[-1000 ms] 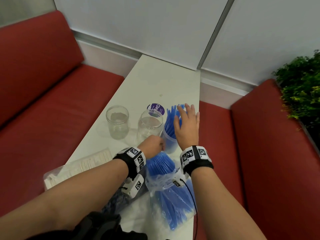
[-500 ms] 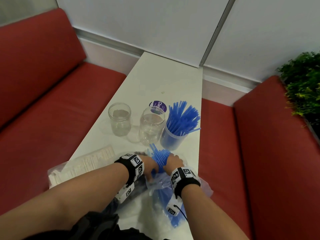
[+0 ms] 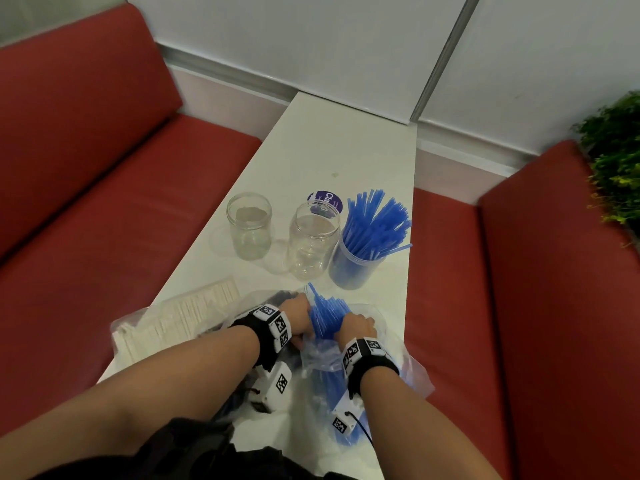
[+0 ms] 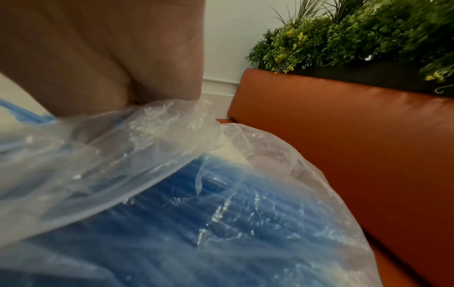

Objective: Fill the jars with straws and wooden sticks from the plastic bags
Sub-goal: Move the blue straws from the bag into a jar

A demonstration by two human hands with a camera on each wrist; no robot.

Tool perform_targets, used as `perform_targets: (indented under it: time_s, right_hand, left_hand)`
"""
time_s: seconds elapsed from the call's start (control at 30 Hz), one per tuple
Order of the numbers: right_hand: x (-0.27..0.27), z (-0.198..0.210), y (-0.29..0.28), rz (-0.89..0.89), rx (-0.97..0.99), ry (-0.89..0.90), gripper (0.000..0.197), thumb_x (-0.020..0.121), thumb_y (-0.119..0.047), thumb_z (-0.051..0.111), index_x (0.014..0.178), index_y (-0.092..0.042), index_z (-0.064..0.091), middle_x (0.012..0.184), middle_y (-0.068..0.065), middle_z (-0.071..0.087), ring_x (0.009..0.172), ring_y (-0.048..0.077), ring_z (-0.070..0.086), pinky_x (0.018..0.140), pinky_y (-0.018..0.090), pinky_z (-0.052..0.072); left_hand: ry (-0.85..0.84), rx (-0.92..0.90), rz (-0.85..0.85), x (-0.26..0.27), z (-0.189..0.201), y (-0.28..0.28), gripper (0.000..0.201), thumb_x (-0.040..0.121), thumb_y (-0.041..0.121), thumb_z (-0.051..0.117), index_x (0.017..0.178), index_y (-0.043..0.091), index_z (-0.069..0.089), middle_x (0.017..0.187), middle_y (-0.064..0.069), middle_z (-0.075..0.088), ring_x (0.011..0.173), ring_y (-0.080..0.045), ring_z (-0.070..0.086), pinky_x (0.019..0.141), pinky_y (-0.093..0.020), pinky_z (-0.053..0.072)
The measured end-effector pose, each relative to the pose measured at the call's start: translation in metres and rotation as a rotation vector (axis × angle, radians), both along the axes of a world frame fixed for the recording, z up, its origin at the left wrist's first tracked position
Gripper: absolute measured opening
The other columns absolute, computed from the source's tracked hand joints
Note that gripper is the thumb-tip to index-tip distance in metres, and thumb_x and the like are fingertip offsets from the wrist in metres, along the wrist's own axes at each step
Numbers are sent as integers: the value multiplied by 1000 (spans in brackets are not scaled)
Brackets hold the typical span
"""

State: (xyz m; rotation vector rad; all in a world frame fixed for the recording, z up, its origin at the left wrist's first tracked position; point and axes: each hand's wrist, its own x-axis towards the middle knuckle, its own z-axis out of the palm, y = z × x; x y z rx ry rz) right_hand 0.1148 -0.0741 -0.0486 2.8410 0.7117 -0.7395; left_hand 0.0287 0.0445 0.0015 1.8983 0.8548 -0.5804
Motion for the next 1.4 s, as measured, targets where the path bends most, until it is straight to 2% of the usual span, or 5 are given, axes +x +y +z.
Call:
perform_targets:
  time_s: [0.4,0.57,0.9,1.1,1.4]
  right_hand:
    - [-9,40,22,-210,597,210,25,101,-8,51,125,-1,51,123,19,63,113,35,60,96,39,45]
    - [-24,68,31,-139,849,354,21,98,-1,51,119,-2,52,107,6,58,97,20,55,87,30,42]
    - [-20,159,43,-216,1262,363,10,103,-12,51,113,-13,49,99,7,60,98,24,61,102,44,48]
    - [-7,237,46,-207,1626,362,11,101,-10,52,100,-20,53,80,-2,60,78,13,59,77,27,50]
    - [-7,255,40,-160,1781,447,16,94,-14,65,106,-19,56,89,4,67,88,20,69,83,31,54]
  left_hand:
    - [-155,211,11,-6,29,36,34,84,-4,54,111,15,49,85,-11,59,54,-19,54,42,-25,42]
    - [-47,396,-213,-19,46,54,26,92,7,54,114,5,68,116,-13,67,106,-28,64,80,-28,48]
    - [-138,616,-171,-19,66,58,26,93,6,50,108,9,72,114,-10,67,105,-28,64,93,-36,51]
    - [-469,-327,508,-3,77,52,29,102,17,42,110,-3,62,89,-15,67,76,-24,66,70,-31,55]
    - [-437,-1263,720,3,88,42,30,98,16,54,105,-11,64,91,-22,69,85,-32,71,75,-42,61]
